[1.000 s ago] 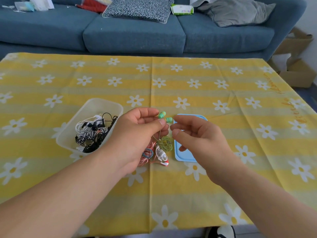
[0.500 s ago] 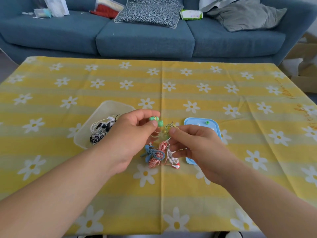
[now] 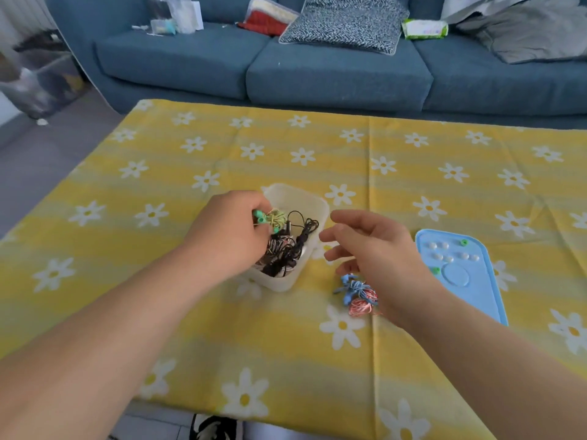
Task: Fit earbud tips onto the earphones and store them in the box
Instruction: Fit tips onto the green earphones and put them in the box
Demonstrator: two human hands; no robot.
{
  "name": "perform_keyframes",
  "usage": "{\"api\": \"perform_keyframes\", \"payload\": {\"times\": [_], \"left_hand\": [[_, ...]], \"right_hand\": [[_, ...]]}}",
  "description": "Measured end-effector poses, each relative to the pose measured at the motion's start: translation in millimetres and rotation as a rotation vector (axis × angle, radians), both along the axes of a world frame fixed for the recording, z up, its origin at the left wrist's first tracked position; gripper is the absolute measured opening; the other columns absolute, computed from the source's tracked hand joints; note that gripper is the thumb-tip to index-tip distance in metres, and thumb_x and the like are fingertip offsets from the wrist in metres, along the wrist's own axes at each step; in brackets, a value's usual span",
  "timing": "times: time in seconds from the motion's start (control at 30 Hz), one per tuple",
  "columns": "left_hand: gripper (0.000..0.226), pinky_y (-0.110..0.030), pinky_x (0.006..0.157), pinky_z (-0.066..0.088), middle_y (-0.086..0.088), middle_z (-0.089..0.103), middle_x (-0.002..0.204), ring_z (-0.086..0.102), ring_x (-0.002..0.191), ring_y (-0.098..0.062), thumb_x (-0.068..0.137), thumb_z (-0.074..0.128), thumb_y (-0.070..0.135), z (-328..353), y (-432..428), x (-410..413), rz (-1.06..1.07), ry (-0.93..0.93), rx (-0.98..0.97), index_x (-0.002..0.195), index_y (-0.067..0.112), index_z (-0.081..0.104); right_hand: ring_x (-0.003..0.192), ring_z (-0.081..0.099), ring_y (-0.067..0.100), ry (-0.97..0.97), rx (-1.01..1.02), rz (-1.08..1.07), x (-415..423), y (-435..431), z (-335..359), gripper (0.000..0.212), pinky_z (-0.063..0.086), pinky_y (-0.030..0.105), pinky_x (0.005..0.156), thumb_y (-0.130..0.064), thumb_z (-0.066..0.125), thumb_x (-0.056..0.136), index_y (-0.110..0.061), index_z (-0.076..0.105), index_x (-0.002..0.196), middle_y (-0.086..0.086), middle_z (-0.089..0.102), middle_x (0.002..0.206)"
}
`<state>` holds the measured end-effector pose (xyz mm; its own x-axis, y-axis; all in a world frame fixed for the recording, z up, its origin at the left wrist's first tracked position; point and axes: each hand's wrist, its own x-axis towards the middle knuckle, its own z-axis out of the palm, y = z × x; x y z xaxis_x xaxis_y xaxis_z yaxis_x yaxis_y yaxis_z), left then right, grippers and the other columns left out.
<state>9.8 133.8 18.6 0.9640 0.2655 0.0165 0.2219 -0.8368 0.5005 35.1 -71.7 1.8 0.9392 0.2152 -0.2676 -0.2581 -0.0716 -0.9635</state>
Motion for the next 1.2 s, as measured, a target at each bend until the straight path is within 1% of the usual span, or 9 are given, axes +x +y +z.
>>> {"api": "perform_keyframes", "payload": {"times": [0.1,0.2,0.33,0.5,0.63,0.73,0.9,1.07,1.2], "left_hand": [[0.024,-0.033,0.076,0.053,0.001,0.066,0.100,0.064,0.089,-0.025,0.087,0.068,0.023,-8.0,2.3,-5.5,-0.075,0.205,0.099,0.111,0.027,0.069],[0.032,-0.044,0.087,0.054,-0.005,0.062,0.117,0.061,0.105,-0.030,0.084,0.065,0.012,-11.0,2.8,-5.0,-0.125,0.167,0.182,0.116,0.017,0.066],[0.021,-0.045,0.080,0.054,-0.004,0.061,0.109,0.061,0.099,-0.029,0.085,0.064,0.006,-9.6,-1.1,-2.6,-0.153,0.015,0.231,0.104,0.012,0.070],[0.017,-0.037,0.078,0.052,0.000,0.068,0.101,0.065,0.093,-0.024,0.091,0.062,0.011,1.5,-43.3,-8.9,-0.398,-0.176,0.034,0.101,0.015,0.075],[0.019,-0.041,0.082,0.054,-0.002,0.070,0.104,0.065,0.093,-0.023,0.095,0.059,0.015,-6.9,-72.6,-11.4,-0.517,0.058,0.124,0.107,0.020,0.073],[0.021,-0.040,0.086,0.056,-0.004,0.067,0.113,0.065,0.096,-0.023,0.097,0.060,0.021,-15.7,-84.7,-4.3,-0.534,0.273,0.180,0.116,0.019,0.069],[0.022,-0.037,0.089,0.054,0.001,0.068,0.114,0.064,0.100,-0.021,0.098,0.060,0.021,-22.0,-104.6,19.6,-0.465,0.141,0.110,0.117,0.023,0.071],[0.048,-0.040,0.100,0.050,0.005,0.064,0.134,0.058,0.125,-0.021,0.094,0.052,0.001,-39.0,-137.0,38.0,-0.558,0.071,0.080,0.131,0.028,0.067],[0.074,-0.039,0.098,0.049,0.006,0.063,0.135,0.054,0.128,-0.021,0.082,0.047,-0.008,-51.4,-152.0,51.2,-0.639,0.232,0.191,0.135,0.042,0.061]], "right_hand": [[0.073,0.070,0.019,0.004,-0.024,0.030,-0.6,5.7,-4.1,0.018,0.052,0.030,0.060,-0.011,0.058,0.100,-0.015,0.072,0.110,0.006,0.079,0.090],[0.071,0.069,0.019,-0.019,-0.045,0.032,0.4,9.8,-5.7,0.017,0.052,0.031,0.059,-0.011,0.059,0.100,-0.015,0.073,0.108,0.007,0.079,0.089],[0.068,0.069,0.018,-0.023,-0.054,-0.011,5.1,4.6,-5.5,0.018,0.053,0.032,0.057,-0.008,0.058,0.100,-0.013,0.071,0.111,0.008,0.078,0.087],[0.066,0.069,0.017,-0.027,-0.155,-0.116,19.2,-29.0,-7.9,0.021,0.053,0.032,0.056,-0.008,0.058,0.098,-0.014,0.069,0.115,0.007,0.077,0.086],[0.063,0.070,0.011,-0.047,-0.339,-0.114,22.4,-58.8,-15.7,0.018,0.056,0.030,0.056,-0.011,0.064,0.094,-0.015,0.071,0.110,0.005,0.077,0.084],[0.068,0.069,0.017,-0.081,-0.508,-0.078,19.8,-78.6,-22.7,0.013,0.061,0.040,0.069,-0.016,0.065,0.092,-0.019,0.074,0.101,0.009,0.076,0.084],[0.075,0.072,0.029,-0.107,-0.798,0.059,12.7,-107.8,-29.3,0.019,0.063,0.044,0.071,-0.015,0.055,0.093,-0.020,0.074,0.091,0.003,0.072,0.076],[0.071,0.067,0.017,-0.114,-0.804,0.118,7.1,-121.2,-36.0,0.020,0.060,0.034,0.063,-0.018,0.055,0.093,-0.022,0.074,0.093,-0.002,0.071,0.081],[0.065,0.056,0.007,-0.169,-0.867,0.251,0.7,-124.6,-34.5,0.015,0.047,0.026,0.059,-0.028,0.057,0.095,-0.026,0.072,0.097,-0.013,0.060,0.074]]}}
